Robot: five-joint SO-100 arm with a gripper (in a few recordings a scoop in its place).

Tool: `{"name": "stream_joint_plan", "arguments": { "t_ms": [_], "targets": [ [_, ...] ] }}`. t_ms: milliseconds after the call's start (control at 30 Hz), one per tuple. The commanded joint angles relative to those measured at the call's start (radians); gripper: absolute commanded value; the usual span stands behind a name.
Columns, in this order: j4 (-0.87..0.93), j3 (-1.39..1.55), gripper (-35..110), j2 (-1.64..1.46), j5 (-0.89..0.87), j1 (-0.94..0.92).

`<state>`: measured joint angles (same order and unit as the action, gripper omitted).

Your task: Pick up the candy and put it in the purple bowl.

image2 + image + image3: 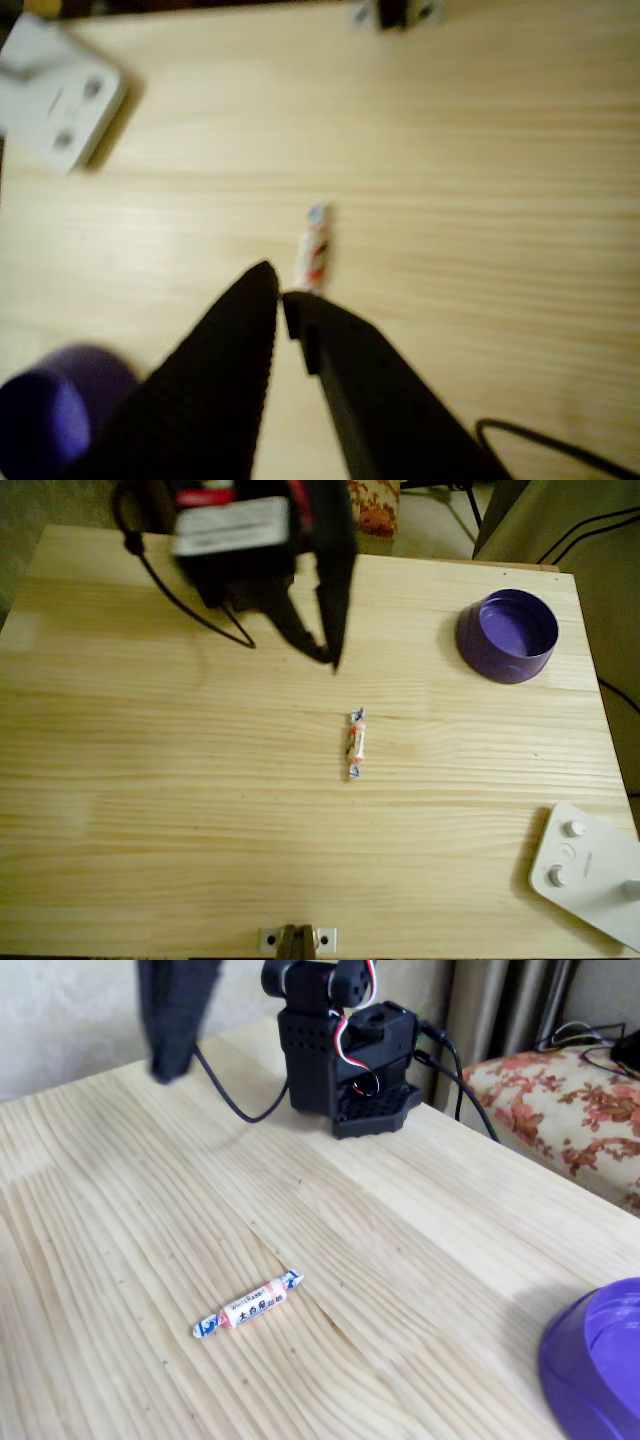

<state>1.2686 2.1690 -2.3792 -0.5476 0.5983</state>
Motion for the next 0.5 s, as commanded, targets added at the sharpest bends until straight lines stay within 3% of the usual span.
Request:
{"name": "stream_joint_plan", "arguments": {
  "t_ms": [0,467],
  "targets": [
    [0.012,-0.091,0,0.032,-0.04,0.092],
    [-0.015,-0.308,0,0.515,-0.173,0.193]
  ]
}}
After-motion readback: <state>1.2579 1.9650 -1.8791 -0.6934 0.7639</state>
